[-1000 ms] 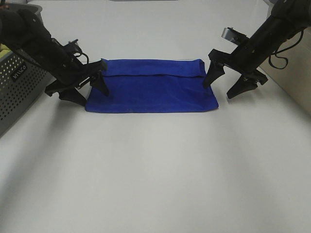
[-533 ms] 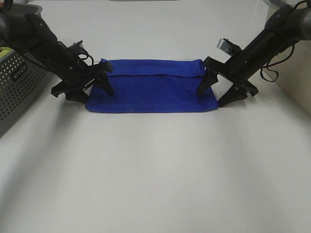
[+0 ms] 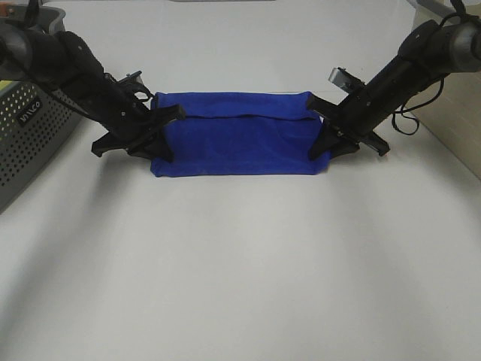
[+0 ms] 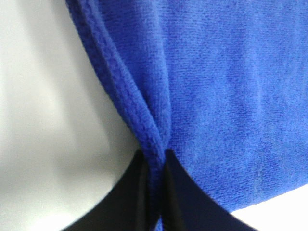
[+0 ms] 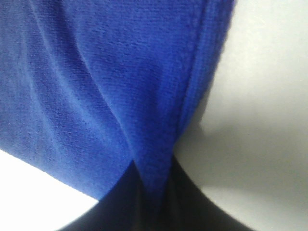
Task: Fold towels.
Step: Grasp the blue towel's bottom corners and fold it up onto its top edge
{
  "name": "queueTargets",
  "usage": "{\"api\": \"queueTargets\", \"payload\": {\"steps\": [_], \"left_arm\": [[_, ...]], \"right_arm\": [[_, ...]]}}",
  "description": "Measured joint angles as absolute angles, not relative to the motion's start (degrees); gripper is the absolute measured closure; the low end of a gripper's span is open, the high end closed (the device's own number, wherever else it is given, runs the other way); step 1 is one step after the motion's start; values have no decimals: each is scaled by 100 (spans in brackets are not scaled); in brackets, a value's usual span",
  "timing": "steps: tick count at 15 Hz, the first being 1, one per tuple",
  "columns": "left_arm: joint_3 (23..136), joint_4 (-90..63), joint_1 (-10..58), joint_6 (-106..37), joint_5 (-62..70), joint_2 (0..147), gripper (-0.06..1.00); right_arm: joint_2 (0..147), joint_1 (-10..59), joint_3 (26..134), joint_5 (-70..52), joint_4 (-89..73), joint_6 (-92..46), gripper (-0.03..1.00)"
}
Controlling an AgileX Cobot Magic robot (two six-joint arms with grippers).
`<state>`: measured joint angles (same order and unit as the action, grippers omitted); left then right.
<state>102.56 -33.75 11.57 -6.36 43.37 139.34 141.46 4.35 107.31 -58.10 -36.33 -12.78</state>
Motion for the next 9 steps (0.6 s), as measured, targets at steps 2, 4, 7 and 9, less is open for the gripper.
{"api": "queueTargets", "payload": {"steps": [2, 4, 7, 9], "left_arm": [[10256, -3266, 1146, -636, 4498, 13923, 91], [10250, -2962, 1146, -636, 4784, 13837, 91], [9786, -2647, 1146, -636, 4939, 13407, 91], [9242, -2647, 1146, -653, 4945, 13046, 91]], "right_arm": [[14152, 424, 10731, -5833, -3604, -1243, 97], [14083, 424, 10726, -5959, -3495, -1129, 97], [13625, 424, 10267, -6251, -3289, -1026, 97], [13167, 424, 9477, -6159, -3254, -997, 97]]}}
